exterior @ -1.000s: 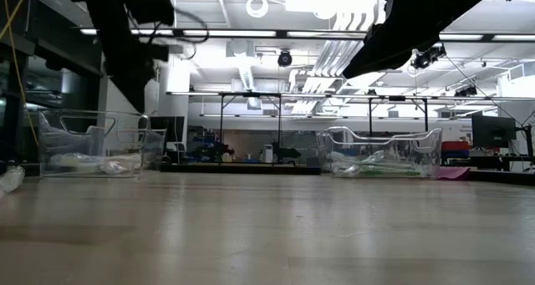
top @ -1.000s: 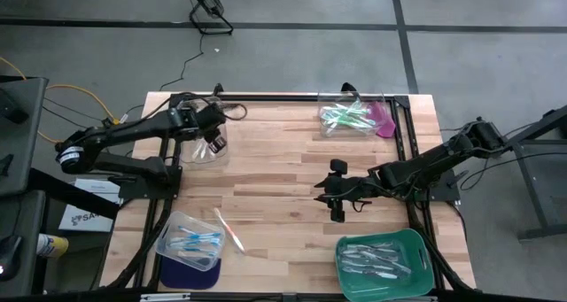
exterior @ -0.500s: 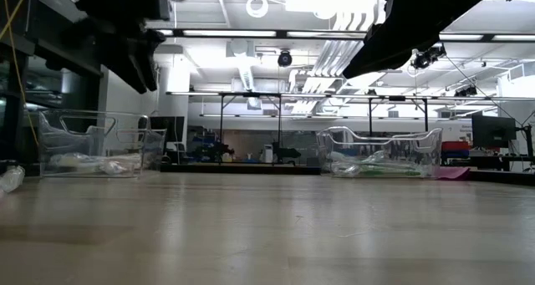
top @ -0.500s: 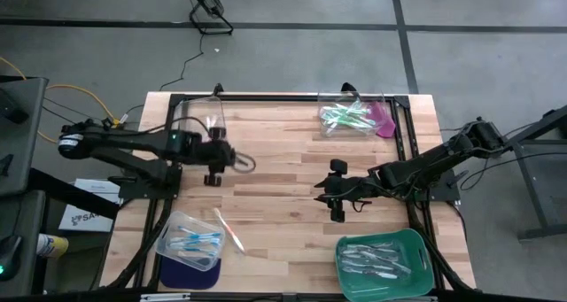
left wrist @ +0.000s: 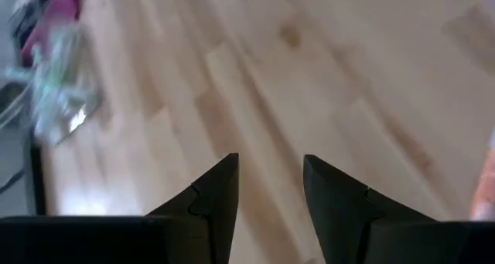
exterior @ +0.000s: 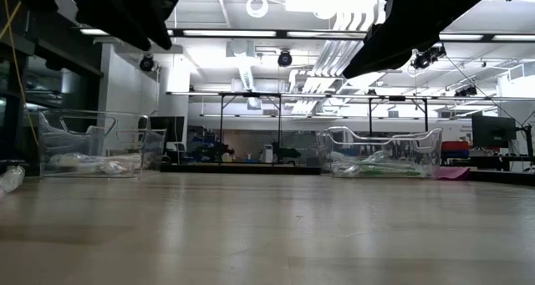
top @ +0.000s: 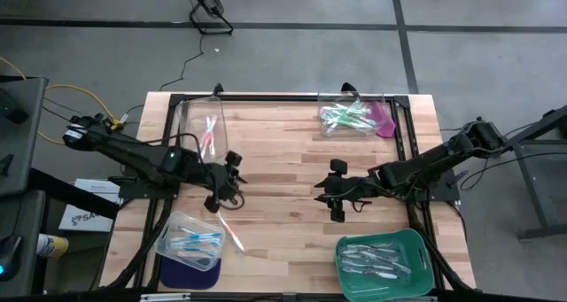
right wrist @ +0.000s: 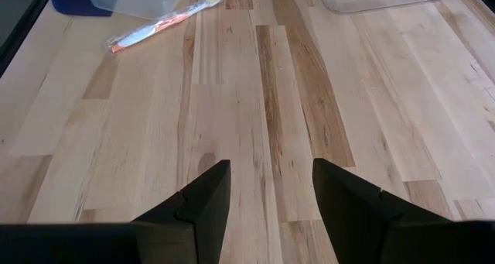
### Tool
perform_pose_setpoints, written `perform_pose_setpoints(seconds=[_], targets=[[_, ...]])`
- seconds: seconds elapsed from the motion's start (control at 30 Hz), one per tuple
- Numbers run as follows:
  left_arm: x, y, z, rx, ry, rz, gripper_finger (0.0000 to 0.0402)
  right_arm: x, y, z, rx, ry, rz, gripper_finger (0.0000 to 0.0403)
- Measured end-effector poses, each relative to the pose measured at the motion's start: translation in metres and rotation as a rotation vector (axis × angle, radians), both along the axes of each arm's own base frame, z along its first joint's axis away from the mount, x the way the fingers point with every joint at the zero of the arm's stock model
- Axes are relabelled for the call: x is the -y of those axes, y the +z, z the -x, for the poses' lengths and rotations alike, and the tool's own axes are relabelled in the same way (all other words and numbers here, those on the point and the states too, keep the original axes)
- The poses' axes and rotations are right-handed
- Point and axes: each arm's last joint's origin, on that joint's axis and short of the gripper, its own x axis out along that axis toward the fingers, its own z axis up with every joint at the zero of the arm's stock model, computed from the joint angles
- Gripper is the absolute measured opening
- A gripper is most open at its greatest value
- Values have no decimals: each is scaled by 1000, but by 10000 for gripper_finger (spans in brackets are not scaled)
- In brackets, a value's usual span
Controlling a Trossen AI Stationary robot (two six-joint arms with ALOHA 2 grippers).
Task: Pick & Place Toothbrushes
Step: Put the orange toothbrush into the top left transparent bin
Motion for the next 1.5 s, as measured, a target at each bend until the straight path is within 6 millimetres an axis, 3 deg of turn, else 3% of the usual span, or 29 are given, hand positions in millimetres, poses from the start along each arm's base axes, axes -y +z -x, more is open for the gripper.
perform_pose_setpoints(seconds=[0.2, 0.63, 1.0, 1.5], targets=[[22, -9, -11, -4, -101, 41, 139, 0, 0, 0, 0, 0, -1, 177], [66, -56, -24, -197, -253, -45, 153, 0, 0, 0, 0, -1, -1, 177], [80, -75, -32, -251, -287, 18, 259, 0, 0, 0, 0, -1, -1, 177], [101, -83, -60, -396, -334, 56, 253, 0, 0, 0, 0, 2, -4, 177]])
